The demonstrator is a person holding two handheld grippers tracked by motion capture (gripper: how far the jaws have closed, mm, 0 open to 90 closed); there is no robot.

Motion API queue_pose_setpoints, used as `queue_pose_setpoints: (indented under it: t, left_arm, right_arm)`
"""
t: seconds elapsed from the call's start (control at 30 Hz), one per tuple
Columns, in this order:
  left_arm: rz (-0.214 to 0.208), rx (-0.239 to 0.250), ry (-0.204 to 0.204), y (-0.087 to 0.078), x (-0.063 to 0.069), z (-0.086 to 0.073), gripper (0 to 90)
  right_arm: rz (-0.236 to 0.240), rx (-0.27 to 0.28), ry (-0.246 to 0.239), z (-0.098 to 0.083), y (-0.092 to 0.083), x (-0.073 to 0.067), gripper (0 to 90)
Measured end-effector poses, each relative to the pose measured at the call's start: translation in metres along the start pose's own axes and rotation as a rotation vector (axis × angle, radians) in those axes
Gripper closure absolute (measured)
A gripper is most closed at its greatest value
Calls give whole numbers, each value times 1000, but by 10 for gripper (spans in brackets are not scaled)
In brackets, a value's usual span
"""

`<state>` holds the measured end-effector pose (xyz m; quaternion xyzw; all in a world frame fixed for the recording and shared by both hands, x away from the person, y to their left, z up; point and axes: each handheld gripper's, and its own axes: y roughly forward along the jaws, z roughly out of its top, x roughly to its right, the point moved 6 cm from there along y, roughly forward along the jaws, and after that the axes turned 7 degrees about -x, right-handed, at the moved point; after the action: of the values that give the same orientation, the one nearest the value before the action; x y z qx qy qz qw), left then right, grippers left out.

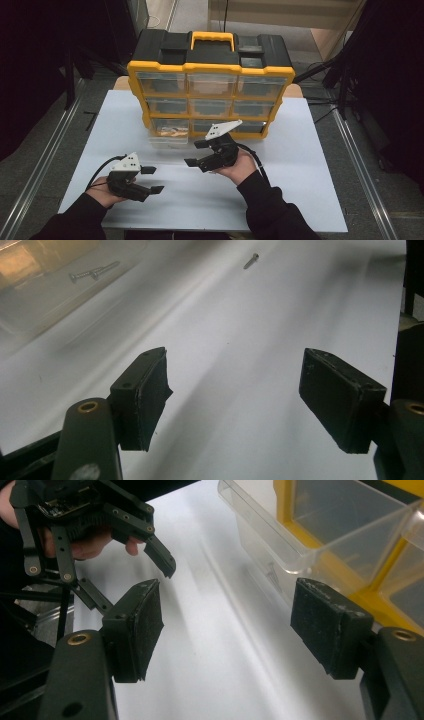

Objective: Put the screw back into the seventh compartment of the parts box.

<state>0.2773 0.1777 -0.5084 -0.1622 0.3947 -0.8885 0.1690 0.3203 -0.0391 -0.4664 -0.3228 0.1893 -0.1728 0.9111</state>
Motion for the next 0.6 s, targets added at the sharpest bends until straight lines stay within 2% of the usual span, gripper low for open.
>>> queue_pose_setpoints:
  t: [0.2, 0.3, 0.37, 0.6]
  left_arm:
    - [-1, 2, -4, 0, 1, 0, 276]
    - [2, -14, 5, -1, 1, 0, 276]
    - [-2, -1, 2, 0, 1, 0, 276]
    - [0, -6, 1, 0, 1, 0, 276]
  right_arm:
    - [-8, 2, 18, -7, -4, 2, 303]
    - [-16, -6, 29, -14, -6, 5, 304]
    - [-23, -3, 32, -17, -7, 6, 304]
    - [-34, -1, 34, -28, -12, 9, 311]
